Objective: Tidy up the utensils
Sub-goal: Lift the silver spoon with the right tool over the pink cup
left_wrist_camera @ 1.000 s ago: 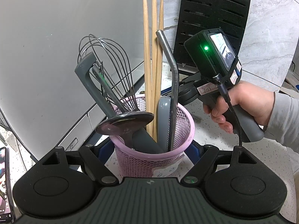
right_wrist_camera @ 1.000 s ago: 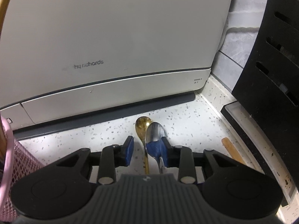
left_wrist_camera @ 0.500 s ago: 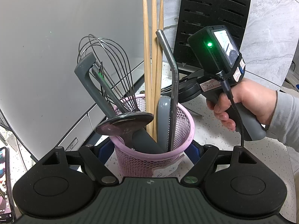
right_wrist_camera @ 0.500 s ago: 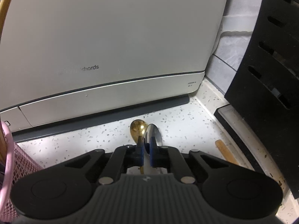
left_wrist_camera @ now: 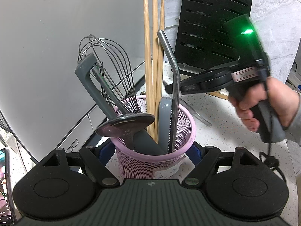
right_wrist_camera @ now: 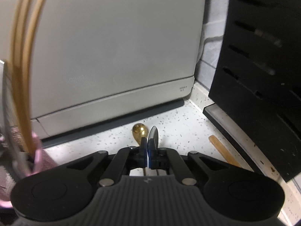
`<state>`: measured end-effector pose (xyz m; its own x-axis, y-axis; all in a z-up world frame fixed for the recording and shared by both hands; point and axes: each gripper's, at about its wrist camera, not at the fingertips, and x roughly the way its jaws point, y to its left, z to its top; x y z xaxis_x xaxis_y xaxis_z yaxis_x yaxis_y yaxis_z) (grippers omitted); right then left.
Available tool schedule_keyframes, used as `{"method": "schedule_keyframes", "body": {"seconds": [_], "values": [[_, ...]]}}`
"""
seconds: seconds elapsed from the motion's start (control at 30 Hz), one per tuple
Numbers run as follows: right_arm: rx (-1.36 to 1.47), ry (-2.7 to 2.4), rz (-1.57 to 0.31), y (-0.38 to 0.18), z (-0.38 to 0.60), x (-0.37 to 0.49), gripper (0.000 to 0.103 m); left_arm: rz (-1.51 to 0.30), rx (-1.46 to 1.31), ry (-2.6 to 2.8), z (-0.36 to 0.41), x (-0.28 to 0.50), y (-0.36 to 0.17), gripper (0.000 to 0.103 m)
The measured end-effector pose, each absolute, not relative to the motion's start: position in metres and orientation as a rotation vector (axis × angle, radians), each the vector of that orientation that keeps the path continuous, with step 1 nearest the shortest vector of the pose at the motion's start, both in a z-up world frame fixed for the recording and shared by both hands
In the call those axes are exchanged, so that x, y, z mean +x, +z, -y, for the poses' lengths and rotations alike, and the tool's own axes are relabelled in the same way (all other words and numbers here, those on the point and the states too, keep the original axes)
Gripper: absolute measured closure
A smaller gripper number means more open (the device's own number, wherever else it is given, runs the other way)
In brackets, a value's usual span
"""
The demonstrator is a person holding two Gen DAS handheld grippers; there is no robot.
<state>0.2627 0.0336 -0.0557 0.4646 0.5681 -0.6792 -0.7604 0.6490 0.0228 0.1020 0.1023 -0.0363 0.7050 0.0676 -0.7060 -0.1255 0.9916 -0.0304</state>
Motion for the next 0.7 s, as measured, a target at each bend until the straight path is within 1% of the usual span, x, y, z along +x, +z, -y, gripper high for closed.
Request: {"method": "schedule_keyframes", "body": {"seconds": [0.2, 0.57, 0.7], "values": [[-0.119, 0.868, -0.672, -0.035, -0.002, 0.242, 0.103, -0.771, -0.074, 0.096, -0.102, 0.1, -0.038, 0.011], [0.211, 0.846, -0.5, 0.005, 0.058, 0.196, 0.103, -0.781, -0.064, 0.061, -0.097, 0.096, -0.036, 0.011], [0.33, 0.83, -0.429, 0.011, 0.068, 0.187, 0.103, -0.782, -0.063, 0.055, -0.097, 0.095, -0.035, 0.011]]}}
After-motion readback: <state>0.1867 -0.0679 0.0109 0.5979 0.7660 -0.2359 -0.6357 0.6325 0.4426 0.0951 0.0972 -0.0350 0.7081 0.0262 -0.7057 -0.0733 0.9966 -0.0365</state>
